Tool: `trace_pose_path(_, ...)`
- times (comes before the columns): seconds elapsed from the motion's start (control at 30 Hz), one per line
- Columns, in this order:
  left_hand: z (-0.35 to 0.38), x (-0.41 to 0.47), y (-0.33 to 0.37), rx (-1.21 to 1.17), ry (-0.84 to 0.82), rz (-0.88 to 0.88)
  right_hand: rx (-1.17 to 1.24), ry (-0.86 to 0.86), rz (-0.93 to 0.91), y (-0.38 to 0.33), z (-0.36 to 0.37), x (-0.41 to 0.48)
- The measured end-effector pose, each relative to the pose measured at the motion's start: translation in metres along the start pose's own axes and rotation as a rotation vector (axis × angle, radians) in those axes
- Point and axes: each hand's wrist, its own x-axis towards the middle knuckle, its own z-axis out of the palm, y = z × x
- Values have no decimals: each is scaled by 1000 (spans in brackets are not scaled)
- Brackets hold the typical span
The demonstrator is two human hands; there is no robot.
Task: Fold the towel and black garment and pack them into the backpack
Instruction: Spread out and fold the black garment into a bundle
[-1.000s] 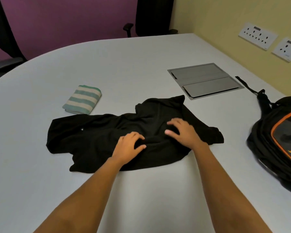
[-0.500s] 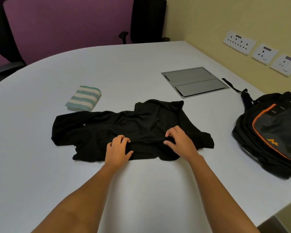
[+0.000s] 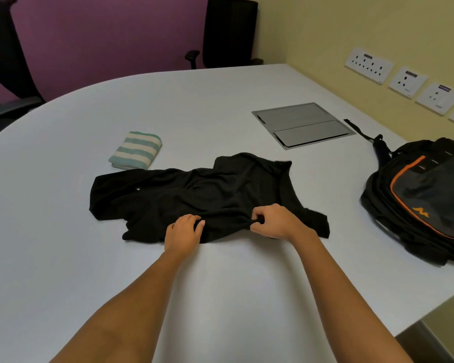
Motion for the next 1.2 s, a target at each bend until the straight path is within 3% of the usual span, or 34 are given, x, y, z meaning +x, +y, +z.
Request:
trace_pose_path(0.13,-12,2,6,-112,24,-119,77,-365,-163,-60,-4,-26)
trace_pose_path(0.2,-15,3,0,-59,4,-136,223,-623,-110,-70,11,-30)
trace_pose_path(0.23,-16,2,-3,-30,-1,-147,262,-643,-67,-64,21,-27)
trace_pose_path(0.27,-17,1,-5,-3,3,-163,286,-552,-27,-53,30,-21)
trace_pose_path(0.33,-17,-3,-7,50,41,-203,312,-135,106,-23,44,-9)
trace_pose_path(0.4,-16,-7,-7,93,99,-252,171,269,291,5,56,-4)
trace_pose_path(0.43,-16,-9,-6,111,123,-278,58,365,401,15,61,-6)
trace_pose_path(0.53,-14,-13,-8,148,174,-328,-92,317,701,37,78,-17)
trace_pose_path(0.6,-13,-13,-9,177,189,-329,-80,247,750,45,91,-20)
trace_pose_path(0.73,-10,-9,-14,232,162,-308,-75,146,684,59,99,-11)
trace_pose_path(0.87,-8,-7,-22,258,162,-271,-27,16,494,109,58,15)
trace_pose_path(0.93,-7,-10,-26,259,207,-274,64,143,440,123,38,21)
trace_pose_path(1.07,-6,-21,-30,144,323,-442,209,669,583,107,33,11)
trace_pose_path(1.2,-6,-29,-27,14,349,-639,111,658,701,93,60,-7)
